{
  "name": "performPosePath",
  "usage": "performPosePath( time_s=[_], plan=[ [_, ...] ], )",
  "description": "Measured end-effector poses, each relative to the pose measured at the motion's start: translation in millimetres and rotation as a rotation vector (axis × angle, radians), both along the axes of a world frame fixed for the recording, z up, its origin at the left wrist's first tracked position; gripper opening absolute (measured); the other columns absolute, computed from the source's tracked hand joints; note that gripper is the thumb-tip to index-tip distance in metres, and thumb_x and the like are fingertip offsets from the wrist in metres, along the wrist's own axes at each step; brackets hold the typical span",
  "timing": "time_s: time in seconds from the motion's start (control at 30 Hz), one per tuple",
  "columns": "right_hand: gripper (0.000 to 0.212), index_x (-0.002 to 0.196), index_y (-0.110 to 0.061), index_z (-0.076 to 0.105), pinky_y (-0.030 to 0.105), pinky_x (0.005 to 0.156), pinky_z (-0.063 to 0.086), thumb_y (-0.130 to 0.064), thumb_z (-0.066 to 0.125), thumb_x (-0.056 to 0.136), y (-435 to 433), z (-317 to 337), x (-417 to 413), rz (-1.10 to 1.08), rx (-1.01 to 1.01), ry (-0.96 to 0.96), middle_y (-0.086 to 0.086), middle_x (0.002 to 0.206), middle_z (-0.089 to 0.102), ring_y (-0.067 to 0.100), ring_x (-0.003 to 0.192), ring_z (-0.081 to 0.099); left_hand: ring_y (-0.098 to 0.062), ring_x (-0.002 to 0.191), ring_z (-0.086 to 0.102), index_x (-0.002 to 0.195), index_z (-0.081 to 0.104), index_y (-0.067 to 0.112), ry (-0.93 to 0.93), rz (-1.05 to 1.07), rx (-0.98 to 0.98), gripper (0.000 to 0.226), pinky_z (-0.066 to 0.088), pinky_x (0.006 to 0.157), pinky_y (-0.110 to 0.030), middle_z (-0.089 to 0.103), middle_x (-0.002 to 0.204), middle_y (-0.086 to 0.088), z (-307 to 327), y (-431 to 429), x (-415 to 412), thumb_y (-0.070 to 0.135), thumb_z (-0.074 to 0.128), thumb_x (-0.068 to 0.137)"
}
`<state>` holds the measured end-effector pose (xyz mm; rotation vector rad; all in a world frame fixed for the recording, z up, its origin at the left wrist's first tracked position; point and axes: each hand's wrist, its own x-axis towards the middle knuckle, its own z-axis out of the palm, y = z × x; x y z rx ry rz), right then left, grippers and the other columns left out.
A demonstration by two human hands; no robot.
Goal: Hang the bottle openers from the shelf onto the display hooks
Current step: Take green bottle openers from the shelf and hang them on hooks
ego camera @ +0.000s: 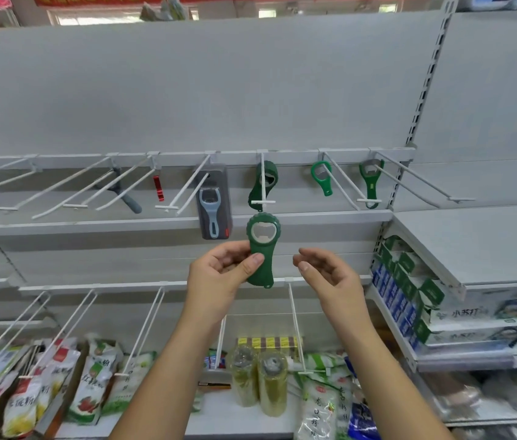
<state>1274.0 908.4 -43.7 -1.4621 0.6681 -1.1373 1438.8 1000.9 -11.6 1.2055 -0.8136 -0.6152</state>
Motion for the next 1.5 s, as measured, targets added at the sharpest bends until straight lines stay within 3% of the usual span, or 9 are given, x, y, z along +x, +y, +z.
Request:
performPosePath(
  time_s=[0.43, 0.67, 0.83, 1.0, 1.13, 1.27, 1.5],
  plan=[
    [0.023, 0.113, -0.018, 0.071, 0.015, 0.083, 0.054, -0.009, 0.066, 0.093, 0.7, 3.6, -20.5, 0.024, 0.023, -0.038, -0.002, 0.105, 0.077, 0.007, 0.103, 0.07, -0.014, 0.088, 0.075, 0.105, 0.074, 0.011, -0.001, 0.103, -0.017, 0.025, 0.06, 0.076, -0.025, 0.08, 0.094, -0.004, 11.7, -17.1, -1.7, 0.002, 0.077, 0.082],
    [0.023, 0.113, -0.018, 0.071, 0.015, 0.083, 0.054, -0.008, 0.065, 0.093, -5.4, -1.6, -37.2, 0.032, 0.03, -0.028, -0.002, 0.106, 0.077, 0.007, 0.103, 0.07, -0.007, 0.085, 0.074, 0.096, 0.076, 0.021, -0.043, 0.169, 0.033, 0.016, 0.058, 0.074, -0.022, 0.079, 0.09, 0.004, 13.1, -46.5, 9.7, 0.007, 0.076, 0.086],
    [0.024, 0.112, -0.017, 0.071, 0.013, 0.082, 0.054, -0.005, 0.065, 0.092, -8.9, -8.2, -45.7, 0.009, 0.055, -0.008, -0.003, 0.104, 0.077, 0.005, 0.101, 0.071, -0.004, 0.081, 0.073, 0.092, 0.075, 0.021, -0.027, 0.172, 0.046, 0.016, 0.062, 0.08, -0.029, 0.077, 0.09, 0.005, 8.8, -72.9, 15.8, 0.006, 0.073, 0.089],
    [0.023, 0.109, -0.018, 0.073, 0.019, 0.086, 0.056, -0.005, 0.067, 0.091, -11.6, -11.0, -44.6, -0.059, 0.067, 0.035, -0.004, 0.104, 0.077, 0.009, 0.102, 0.071, -0.016, 0.08, 0.069, 0.081, 0.072, 0.02, -0.005, 0.177, 0.078, 0.02, 0.061, 0.084, -0.044, 0.073, 0.082, 0.0, 5.4, -117.0, 40.2, 0.001, 0.075, 0.086],
    [0.021, 0.107, -0.018, 0.074, 0.02, 0.088, 0.056, -0.006, 0.068, 0.091, -14.9, -8.4, -46.0, -0.111, 0.054, 0.072, -0.003, 0.105, 0.077, 0.009, 0.102, 0.071, -0.011, 0.073, 0.067, 0.091, 0.072, 0.01, 0.016, 0.189, 0.085, 0.012, 0.063, 0.075, -0.034, 0.071, 0.08, -0.001, -1.1, -146.0, 63.1, 0.004, 0.079, 0.083],
    [0.018, 0.103, -0.012, 0.075, 0.014, 0.081, 0.054, -0.002, 0.067, 0.091, -18.3, -5.2, -43.0, -0.169, 0.068, 0.068, -0.002, 0.1, 0.078, 0.008, 0.098, 0.071, -0.016, 0.076, 0.07, 0.09, 0.076, 0.012, 0.063, 0.172, 0.119, 0.012, 0.061, 0.074, -0.03, 0.075, 0.085, -0.004, -9.5, -168.5, 81.0, 0.012, 0.083, 0.08],
    [0.02, 0.107, -0.012, 0.073, 0.014, 0.08, 0.054, -0.001, 0.066, 0.091, -15.4, -9.3, -38.8, -0.224, 0.099, 0.031, 0.002, 0.103, 0.077, 0.01, 0.1, 0.071, -0.015, 0.077, 0.07, 0.097, 0.078, 0.009, 0.037, 0.131, 0.113, 0.019, 0.06, 0.073, -0.027, 0.076, 0.088, -0.006, -19.9, -189.6, 94.4, 0.015, 0.084, 0.08]
  ],
)
